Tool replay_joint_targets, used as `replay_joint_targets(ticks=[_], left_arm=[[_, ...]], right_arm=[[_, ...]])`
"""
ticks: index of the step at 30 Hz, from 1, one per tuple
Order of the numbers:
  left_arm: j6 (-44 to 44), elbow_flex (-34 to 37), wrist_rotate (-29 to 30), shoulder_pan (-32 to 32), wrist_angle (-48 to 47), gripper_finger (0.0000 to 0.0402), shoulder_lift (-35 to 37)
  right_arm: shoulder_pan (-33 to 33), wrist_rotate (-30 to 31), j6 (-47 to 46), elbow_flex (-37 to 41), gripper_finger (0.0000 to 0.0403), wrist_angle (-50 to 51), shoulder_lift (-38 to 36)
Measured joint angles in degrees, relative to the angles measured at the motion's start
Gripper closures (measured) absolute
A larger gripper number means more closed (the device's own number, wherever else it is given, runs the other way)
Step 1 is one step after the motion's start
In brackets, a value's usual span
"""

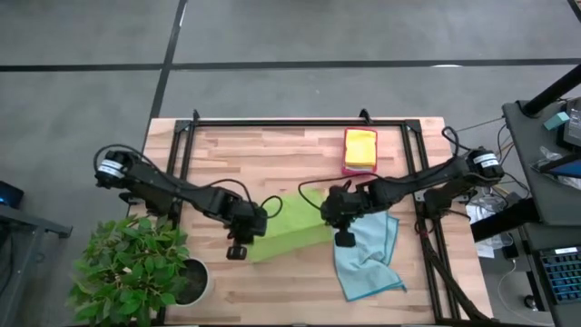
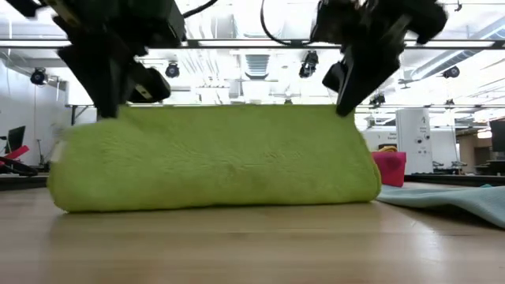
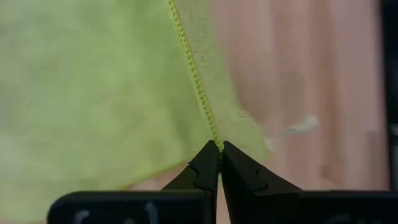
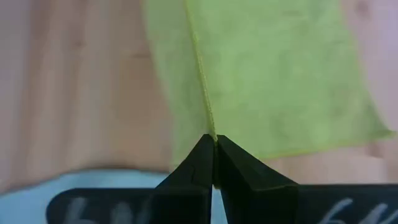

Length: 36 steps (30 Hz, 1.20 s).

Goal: Fold microfiber towels
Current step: Fold the green microfiber towel

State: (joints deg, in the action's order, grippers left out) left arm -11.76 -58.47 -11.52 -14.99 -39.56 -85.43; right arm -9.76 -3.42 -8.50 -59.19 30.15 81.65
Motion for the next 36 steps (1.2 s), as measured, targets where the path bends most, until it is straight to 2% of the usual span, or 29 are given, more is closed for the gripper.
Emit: replay_joint_targets(ticks=[7, 11, 24, 36], left_arm=[[3.0, 0.7, 6.6, 3.3, -0.5, 0.0401, 0.0], [5.6, 1.7, 13.3, 5.1, -0.6, 0.0401, 0.0], [6.7, 6.7, 16.1, 10.6, 0.4, 0.0401, 0.0], [6.7, 8.6, 19.9, 11.7, 3.4, 0.0401, -0.1]], right_arm=[[5.0, 2.0, 3.1, 2.3, 0.0394, -3.3, 0.0], [7.8, 2.5, 3.5, 3.0, 0.0394, -4.0, 0.0], [13.5, 4.1, 7.8, 3.5, 0.0394, -8.9, 0.6], [13.6, 7.9, 11.6, 1.8, 0.0394, -9.6, 8.3]])
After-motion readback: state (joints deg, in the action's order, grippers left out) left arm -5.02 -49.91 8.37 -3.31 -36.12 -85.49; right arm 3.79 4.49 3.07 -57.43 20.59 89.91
